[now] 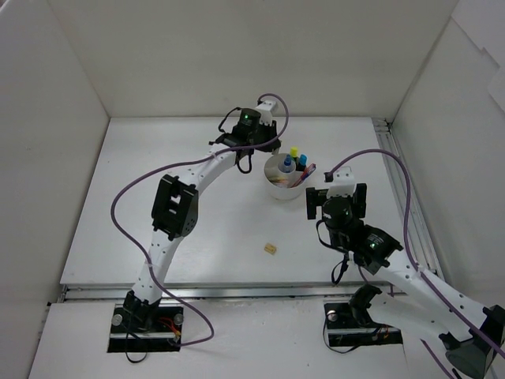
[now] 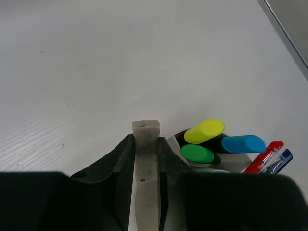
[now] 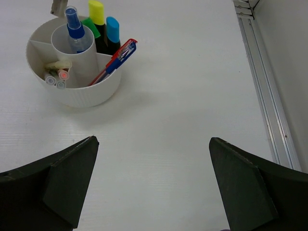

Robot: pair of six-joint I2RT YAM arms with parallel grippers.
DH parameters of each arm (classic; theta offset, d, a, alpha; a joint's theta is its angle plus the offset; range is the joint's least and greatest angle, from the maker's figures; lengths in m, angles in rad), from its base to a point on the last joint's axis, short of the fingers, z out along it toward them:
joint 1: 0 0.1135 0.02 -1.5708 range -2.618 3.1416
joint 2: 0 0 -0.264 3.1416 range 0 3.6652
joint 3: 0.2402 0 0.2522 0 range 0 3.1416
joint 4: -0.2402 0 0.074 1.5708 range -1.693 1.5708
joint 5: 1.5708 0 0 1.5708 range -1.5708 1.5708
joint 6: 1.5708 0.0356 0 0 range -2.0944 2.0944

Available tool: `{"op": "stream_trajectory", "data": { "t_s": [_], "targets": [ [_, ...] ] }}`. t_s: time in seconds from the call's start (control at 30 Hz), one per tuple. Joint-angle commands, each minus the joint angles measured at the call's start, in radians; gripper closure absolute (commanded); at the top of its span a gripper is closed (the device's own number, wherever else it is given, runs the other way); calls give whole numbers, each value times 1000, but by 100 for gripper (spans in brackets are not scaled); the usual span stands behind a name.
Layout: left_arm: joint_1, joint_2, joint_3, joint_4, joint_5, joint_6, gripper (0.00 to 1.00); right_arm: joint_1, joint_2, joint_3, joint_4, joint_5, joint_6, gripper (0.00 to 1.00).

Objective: Sort the stationery into containers
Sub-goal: Place the stationery in the storage box.

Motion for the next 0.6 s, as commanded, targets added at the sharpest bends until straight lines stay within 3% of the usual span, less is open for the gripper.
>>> {"op": "stream_trajectory", "data": {
  "t_s": [0.0,0.23,0.37,0.57],
  "targets": [
    [-9,-91,-12,98,22,-4,95,-10,7,1,41,14,14,2],
    [-18,-103,-62,103,33,-4,95,-10,8,1,42,14,14,2],
    [-18,-131,-91,107,35,-1,88,-8,7,1,42,6,14,2],
    [-28,-212,-175,143,30,-13,94,-10,-1,1,41,-4,23,2]
  ]
}}
